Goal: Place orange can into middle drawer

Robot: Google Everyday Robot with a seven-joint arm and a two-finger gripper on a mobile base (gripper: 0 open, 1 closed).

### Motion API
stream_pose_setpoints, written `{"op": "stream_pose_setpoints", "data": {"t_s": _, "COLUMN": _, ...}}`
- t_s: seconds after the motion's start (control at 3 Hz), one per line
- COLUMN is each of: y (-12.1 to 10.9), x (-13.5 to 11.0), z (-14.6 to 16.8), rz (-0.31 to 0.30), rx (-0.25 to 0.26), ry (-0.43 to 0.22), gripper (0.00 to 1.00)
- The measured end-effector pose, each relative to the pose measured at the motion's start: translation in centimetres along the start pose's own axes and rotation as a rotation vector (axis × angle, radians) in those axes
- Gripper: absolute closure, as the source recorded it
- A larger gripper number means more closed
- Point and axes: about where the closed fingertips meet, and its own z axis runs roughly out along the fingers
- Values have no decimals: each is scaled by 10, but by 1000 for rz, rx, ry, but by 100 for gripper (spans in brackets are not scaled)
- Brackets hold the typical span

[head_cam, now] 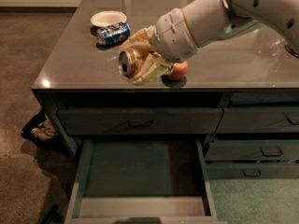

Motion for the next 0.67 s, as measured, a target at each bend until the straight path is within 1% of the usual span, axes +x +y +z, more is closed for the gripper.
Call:
{"op": "stream_pose_setpoints", "data": {"t_s": 0.33, "y": 27, "x": -25, "z": -16, "rz": 36, "rx": 9, "ry": 16, "gripper": 100}}
{"op": "stream_pose_setpoints", "data": {"t_s": 0.67, "y": 62, "x": -46, "z": -16, "rz": 64, "rx": 39, "ry": -9, "gripper": 100}}
